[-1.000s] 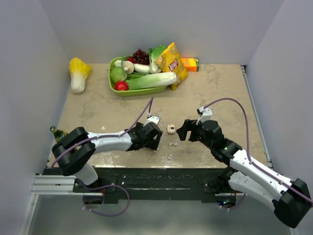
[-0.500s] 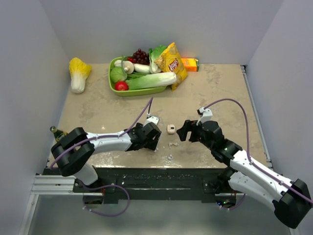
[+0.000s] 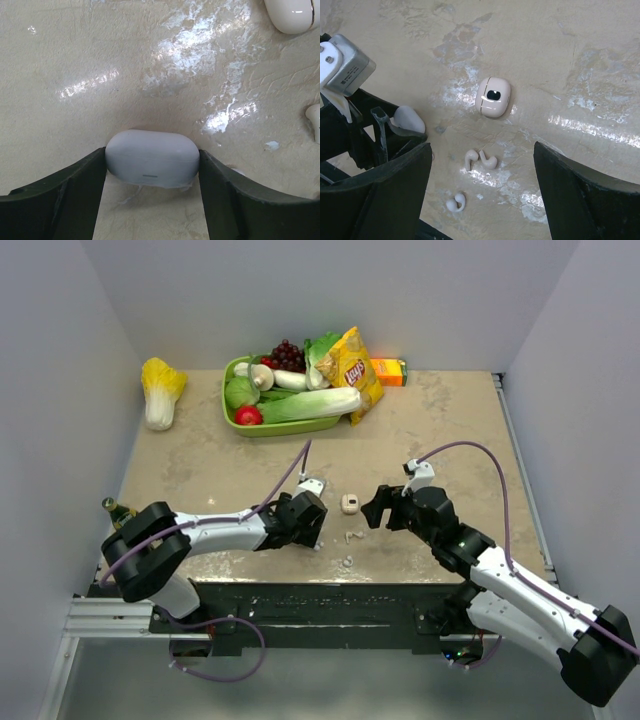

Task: Insert the wireless bluetooth earbuds into the charging case
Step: Pick up the charging case at the center of the board.

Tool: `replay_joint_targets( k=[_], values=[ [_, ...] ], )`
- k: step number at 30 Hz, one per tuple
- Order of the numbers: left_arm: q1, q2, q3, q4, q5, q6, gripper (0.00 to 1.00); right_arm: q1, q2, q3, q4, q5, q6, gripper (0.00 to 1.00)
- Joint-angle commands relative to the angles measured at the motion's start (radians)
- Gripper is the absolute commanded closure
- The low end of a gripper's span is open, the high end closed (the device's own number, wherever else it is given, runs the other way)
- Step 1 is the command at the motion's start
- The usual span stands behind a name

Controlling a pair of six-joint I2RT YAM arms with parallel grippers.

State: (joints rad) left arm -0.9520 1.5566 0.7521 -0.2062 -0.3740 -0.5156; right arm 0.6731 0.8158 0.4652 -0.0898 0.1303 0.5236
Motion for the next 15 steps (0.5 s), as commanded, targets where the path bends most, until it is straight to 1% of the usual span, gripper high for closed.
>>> replay_joint_targets(
  k=[1,5,6,8,9,10,11,12,14,15],
  values=[
    [-0.005,-0.045,-0.062,-0.013,-0.013,0.011,1.00,0.002,-0.012,0.021,0.018,-0.024,0.007,0.15],
    [-0.007,-0.154,-0.109,0.167,-0.029,0.046,1.00,0.000,0.011,0.078,-0.007,-0.032,-0.010,0.15],
    [-0.007,-0.220,-0.131,0.291,-0.034,0.054,1.00,0.002,0.016,0.102,-0.016,-0.034,-0.014,0.15],
    [-0.007,-0.289,-0.210,0.425,-0.043,0.080,1.00,0.000,0.034,0.127,-0.022,-0.037,-0.030,0.15],
    [-0.007,-0.356,-0.242,0.582,-0.037,0.119,1.00,0.000,0.042,0.150,-0.028,-0.035,-0.033,0.15],
    [-0.007,-0.387,-0.305,0.667,-0.004,0.146,1.00,0.000,0.048,0.161,-0.033,-0.032,-0.033,0.15],
    [-0.007,-0.412,-0.336,0.751,0.019,0.172,1.00,0.000,0.062,0.183,-0.037,-0.038,-0.033,0.15],
    [-0.007,-0.449,-0.365,0.919,0.044,0.236,1.00,0.000,0.068,0.194,-0.045,-0.044,-0.031,0.15],
    [-0.005,-0.464,-0.445,1.077,0.123,0.294,1.00,0.002,0.086,0.228,-0.051,-0.078,-0.037,0.15],
    [-0.005,-0.466,-0.470,1.228,0.147,0.322,1.00,0.003,0.089,0.240,-0.063,-0.084,-0.037,0.15]
  ],
)
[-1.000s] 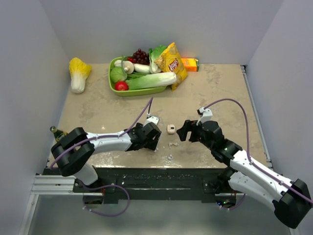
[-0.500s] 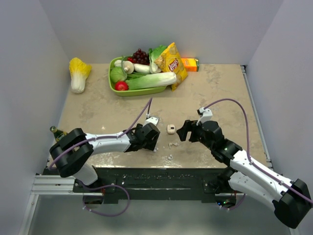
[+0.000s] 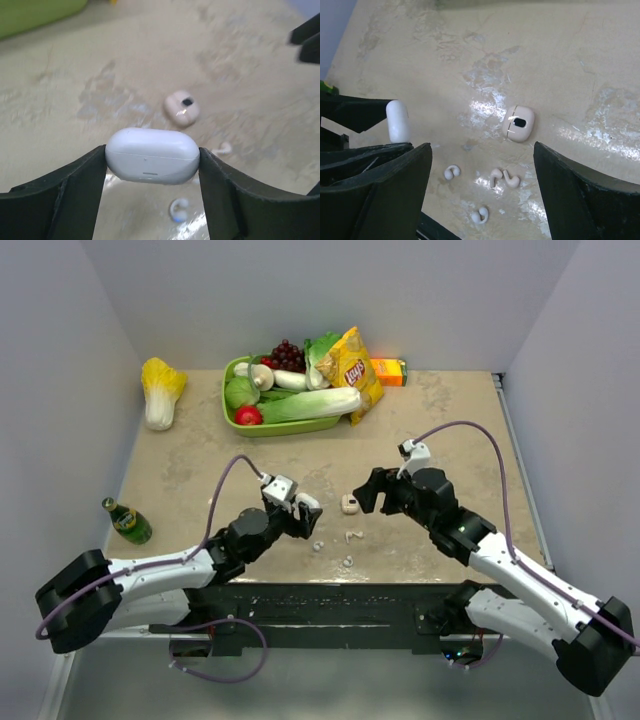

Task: Insert the wireless bluetooth earbuds into the charging case
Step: Pick up the charging case at the center of the board, then open the charging case.

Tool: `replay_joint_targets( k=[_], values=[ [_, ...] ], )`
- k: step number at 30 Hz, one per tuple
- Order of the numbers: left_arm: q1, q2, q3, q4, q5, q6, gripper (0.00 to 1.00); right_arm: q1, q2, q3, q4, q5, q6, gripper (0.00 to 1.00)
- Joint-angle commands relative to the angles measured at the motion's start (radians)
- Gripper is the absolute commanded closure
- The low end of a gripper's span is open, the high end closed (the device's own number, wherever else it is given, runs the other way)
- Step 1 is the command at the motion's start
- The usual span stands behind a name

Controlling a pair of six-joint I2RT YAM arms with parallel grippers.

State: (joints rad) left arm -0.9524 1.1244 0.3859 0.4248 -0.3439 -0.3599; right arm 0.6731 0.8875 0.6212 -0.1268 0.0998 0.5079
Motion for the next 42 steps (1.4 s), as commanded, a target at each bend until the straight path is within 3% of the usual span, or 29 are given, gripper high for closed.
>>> replay_joint_targets(
  k=[1,12,14,23,42],
  values=[
    [-0.005,-0.028,-0.146,0.668,0.140,0.223,1.00,0.005,0.021,0.095,-0.034,-0.058,-0.025,0.16],
    [0.004,0.202,-0.266,1.277,0.459,0.386,1.00,0.072,0.090,0.288,-0.197,-0.077,-0.112,0.17],
    [0.004,0.228,-0.271,1.316,0.488,0.391,1.00,0.094,0.123,0.310,-0.211,-0.075,-0.117,0.17],
    [0.004,0.216,-0.245,1.267,0.588,0.411,1.00,0.221,0.252,0.338,-0.226,-0.032,-0.123,0.18],
    [-0.006,0.140,-0.243,1.250,0.571,0.447,1.00,0.255,0.291,0.276,-0.160,-0.072,-0.072,0.19]
  ],
)
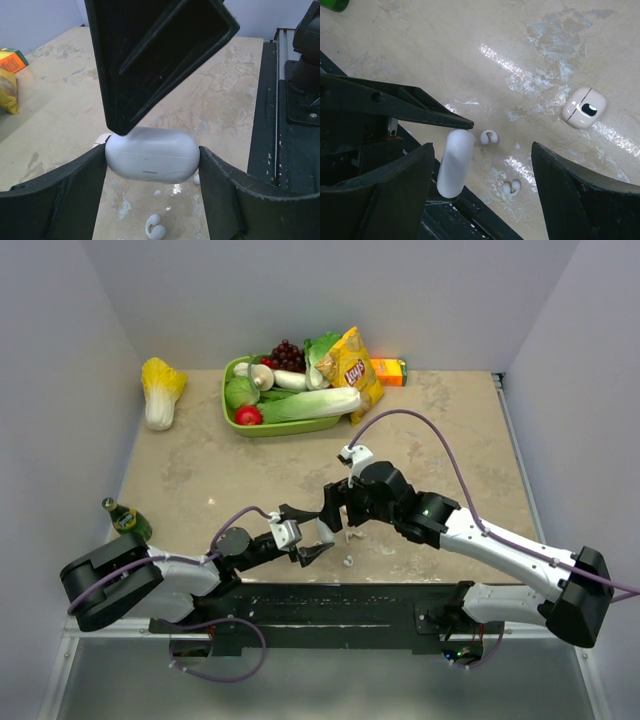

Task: Insert the wireless bluetooth earbuds into the charging case
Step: Open the charging case.

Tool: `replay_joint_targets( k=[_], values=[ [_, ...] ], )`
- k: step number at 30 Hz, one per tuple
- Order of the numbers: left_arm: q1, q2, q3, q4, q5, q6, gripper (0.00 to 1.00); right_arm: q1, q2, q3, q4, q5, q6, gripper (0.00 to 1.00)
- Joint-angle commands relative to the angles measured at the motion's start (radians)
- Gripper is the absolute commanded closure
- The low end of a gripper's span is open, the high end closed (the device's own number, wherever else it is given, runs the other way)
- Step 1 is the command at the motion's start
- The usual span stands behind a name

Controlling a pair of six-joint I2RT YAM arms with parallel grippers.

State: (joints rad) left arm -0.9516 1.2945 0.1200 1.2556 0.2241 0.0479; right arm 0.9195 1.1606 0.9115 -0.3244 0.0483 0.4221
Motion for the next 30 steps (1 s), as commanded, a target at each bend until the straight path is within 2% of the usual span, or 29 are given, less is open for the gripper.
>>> replay_joint_targets(
  k=[1,30],
  values=[
    [-0.009,-0.034,0.024,0.416,0.000,0.040,1.00,0.009,0.025,-0.017,0.036,-0.022,0.014,0.20],
    [-0.026,-0.104,-0.003,0.378,-0.091,0.063,1.00,0.010,-0.049,-0.057,-0.016,0.094,0.052,0.21]
  ],
)
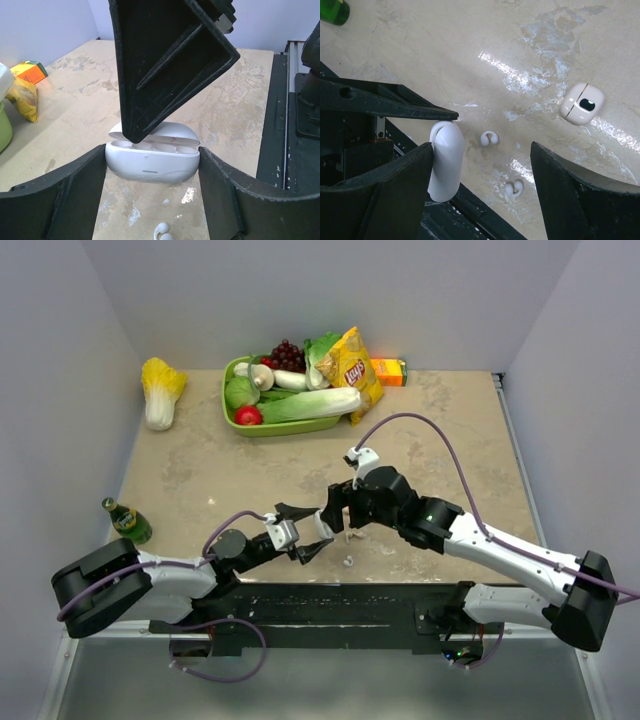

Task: Insert the wireless bluetooth earbuds into the charging case
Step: Open the charging case, then adjust the charging case.

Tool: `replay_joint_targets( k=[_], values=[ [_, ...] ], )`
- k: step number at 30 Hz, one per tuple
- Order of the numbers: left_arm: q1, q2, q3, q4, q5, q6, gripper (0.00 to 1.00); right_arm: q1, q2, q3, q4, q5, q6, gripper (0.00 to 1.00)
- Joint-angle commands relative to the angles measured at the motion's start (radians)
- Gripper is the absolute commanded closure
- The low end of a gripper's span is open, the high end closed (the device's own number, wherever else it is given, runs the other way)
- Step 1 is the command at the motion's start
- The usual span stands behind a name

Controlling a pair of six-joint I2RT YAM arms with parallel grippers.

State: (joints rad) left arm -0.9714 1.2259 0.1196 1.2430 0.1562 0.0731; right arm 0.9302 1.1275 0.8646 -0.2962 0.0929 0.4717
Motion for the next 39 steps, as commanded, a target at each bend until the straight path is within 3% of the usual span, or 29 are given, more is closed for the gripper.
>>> replay_joint_targets(
  k=[1,12,18,24,39],
  values=[
    [-0.006,-0.039,-0.003,0.383,-0.023,0.036,1.00,-0.002,-0.018,-0.012,-0.050,0.053,0.004,0.21],
    [-0.013,-0.057,-0.014,0.374,-0.041,0.037,1.00,-0.001,-0.107,-0.018,-0.044,0.080,0.027,0.22],
    [-0.016,-0.065,-0.012,0.365,-0.046,0.040,1.00,-0.001,-0.170,-0.050,0.088,-0.059,0.064,0.23],
    [-0.020,-0.071,-0.011,0.362,-0.047,0.040,1.00,0.001,-0.121,-0.056,0.141,-0.122,0.096,0.29],
    [-0.029,-0.091,-0.026,0.374,-0.053,0.037,1.00,-0.002,-0.098,-0.088,0.195,-0.094,0.137,0.51]
  ],
)
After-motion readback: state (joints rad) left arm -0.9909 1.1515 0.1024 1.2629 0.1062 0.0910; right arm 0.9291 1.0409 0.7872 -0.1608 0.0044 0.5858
